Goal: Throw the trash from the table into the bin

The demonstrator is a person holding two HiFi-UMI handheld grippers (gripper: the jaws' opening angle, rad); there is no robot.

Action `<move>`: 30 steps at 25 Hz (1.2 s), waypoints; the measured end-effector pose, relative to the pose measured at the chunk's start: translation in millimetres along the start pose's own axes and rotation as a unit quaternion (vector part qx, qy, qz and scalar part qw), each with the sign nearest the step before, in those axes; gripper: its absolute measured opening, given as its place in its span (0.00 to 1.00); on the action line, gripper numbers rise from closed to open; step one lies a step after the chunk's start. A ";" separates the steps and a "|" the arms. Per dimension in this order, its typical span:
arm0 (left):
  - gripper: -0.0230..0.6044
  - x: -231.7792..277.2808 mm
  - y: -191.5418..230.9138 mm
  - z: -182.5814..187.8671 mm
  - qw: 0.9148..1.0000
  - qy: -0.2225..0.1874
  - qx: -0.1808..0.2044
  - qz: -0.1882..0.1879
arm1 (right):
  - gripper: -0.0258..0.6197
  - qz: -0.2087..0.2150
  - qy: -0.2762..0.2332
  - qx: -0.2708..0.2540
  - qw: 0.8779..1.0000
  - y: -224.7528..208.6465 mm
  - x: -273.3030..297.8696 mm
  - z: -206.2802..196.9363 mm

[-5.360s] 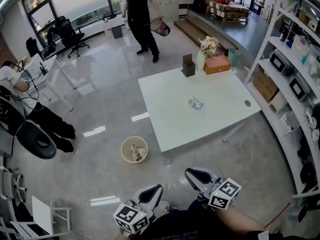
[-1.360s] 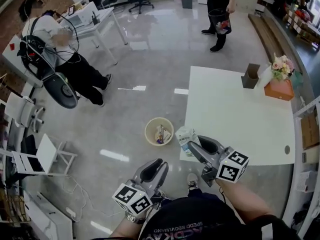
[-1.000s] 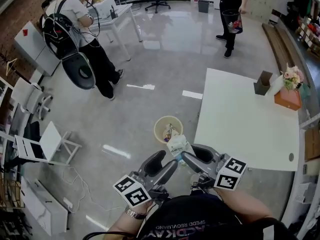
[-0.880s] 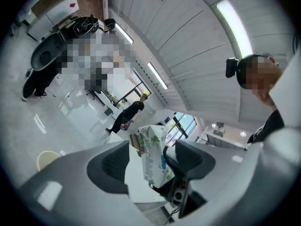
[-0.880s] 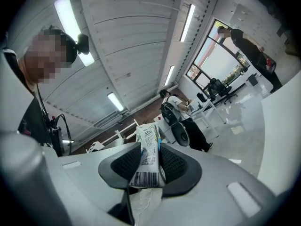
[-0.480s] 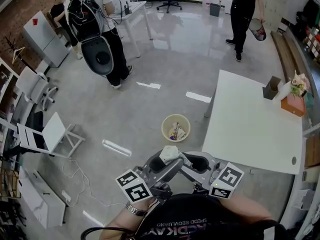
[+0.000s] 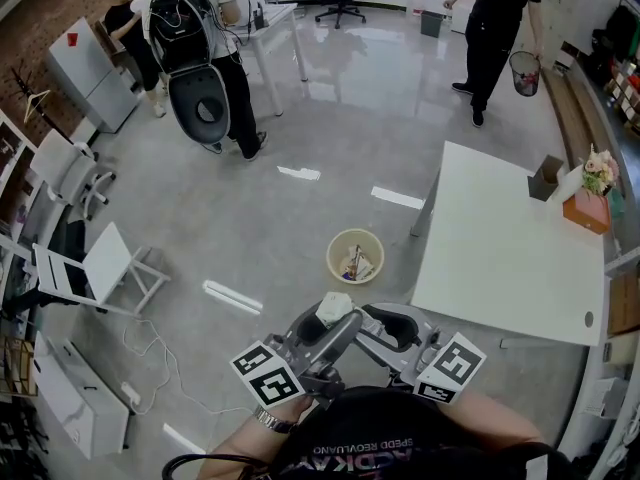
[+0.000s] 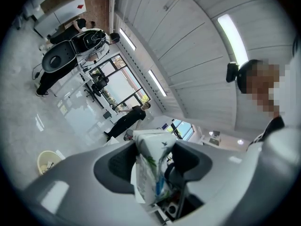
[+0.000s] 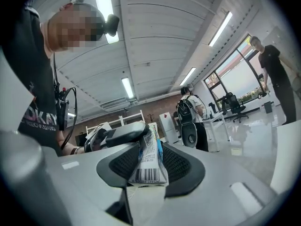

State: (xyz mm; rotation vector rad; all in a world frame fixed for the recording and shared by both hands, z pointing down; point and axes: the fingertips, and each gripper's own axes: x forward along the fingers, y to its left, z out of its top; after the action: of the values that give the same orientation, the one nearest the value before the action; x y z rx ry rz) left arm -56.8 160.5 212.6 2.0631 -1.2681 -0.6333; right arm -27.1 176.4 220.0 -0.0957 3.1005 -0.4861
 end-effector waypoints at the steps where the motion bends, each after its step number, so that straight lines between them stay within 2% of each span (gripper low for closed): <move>1: 0.42 -3.7 3.2 3.2 1.000 -0.006 -0.004 0.002 | 0.30 -0.002 -0.002 0.006 1.000 -0.2 1.3 -0.5; 6: 0.42 -27.1 20.4 25.8 0.999 -0.030 0.011 0.024 | 0.31 -0.029 -0.010 0.033 0.999 -5.6 6.3 -4.5; 10: 0.42 -48.5 34.5 41.8 0.998 -0.037 0.039 0.045 | 0.04 -0.057 -0.011 0.049 0.997 -9.7 7.6 -12.6; 15: 0.42 -81.3 55.8 58.1 0.993 -0.026 0.088 0.077 | 0.04 -0.078 -0.003 0.053 0.996 0.3 22.6 -24.9; 20: 0.42 -103.9 72.6 64.9 0.990 -0.006 0.111 0.085 | 0.04 -0.103 -0.006 0.058 0.993 7.2 39.4 -38.0; 30: 0.42 -99.9 102.8 59.0 0.989 0.032 0.113 0.090 | 0.04 -0.153 0.005 0.079 0.985 -12.8 48.9 -58.3</move>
State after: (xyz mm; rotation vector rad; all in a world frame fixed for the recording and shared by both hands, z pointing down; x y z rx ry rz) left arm -200.8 200.5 253.6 2.0963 -1.5275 -0.3524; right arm -75.8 179.0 279.8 -0.5748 3.0521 -0.7370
